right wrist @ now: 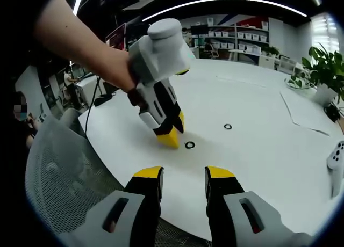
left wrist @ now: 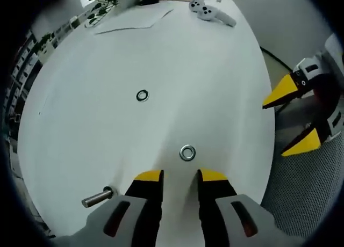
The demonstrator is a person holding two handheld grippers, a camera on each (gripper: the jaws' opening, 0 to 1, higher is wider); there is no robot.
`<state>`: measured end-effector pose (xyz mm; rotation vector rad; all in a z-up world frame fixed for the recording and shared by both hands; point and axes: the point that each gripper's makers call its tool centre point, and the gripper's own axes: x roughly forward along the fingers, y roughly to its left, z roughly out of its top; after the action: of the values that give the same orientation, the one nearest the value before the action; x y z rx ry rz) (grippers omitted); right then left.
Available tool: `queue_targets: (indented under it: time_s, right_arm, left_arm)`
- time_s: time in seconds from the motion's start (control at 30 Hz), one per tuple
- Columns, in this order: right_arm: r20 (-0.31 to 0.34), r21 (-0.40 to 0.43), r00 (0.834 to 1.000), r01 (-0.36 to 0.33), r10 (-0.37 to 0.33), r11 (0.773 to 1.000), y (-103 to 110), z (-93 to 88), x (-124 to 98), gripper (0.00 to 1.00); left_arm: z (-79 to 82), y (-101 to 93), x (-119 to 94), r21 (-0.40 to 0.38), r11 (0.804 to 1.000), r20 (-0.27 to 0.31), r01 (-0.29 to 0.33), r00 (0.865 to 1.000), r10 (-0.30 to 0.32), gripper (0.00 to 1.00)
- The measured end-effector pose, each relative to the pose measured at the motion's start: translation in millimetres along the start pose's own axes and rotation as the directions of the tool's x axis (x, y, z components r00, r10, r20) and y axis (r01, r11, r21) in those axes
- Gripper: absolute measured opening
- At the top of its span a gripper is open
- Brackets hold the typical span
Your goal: Place the washer onto the threaded stud by aligning its center hole with the stud, sliding it down to the base, and recovering from edge contact or off-axis alignment until the washer reaches the visible bottom stop.
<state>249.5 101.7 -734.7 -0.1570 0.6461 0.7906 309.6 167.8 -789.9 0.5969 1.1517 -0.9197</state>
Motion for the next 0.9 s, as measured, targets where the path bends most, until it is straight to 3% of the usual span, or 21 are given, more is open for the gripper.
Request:
queue_targets:
  time_s: [0.47,0.63,0.9]
  right_arm:
    - [0.000,0.001,1.000,0.000,0.000,1.000,0.0,-0.2,0.2,0.34]
    - [0.000,0.002,1.000,0.001,-0.001,1.000,0.0,0.0,-0.1,0.34]
    - [0.000,0.000,1.000,0.001,-0.001,1.000,-0.1,-0.1,-0.1,0.34]
  left_arm:
    - [16.0,-8.4,10.4,0.047,0.999,0.000,-0.004,1.000,0.004,0.24]
    - [16.0,-5.7,11.0,0.116,0.993,-0.017,-0.031,0.999,0.034,0.19]
    - [17.9,-12.0,12.1,0.178,0.984,-0.032,-0.018,0.999,0.024,0.13]
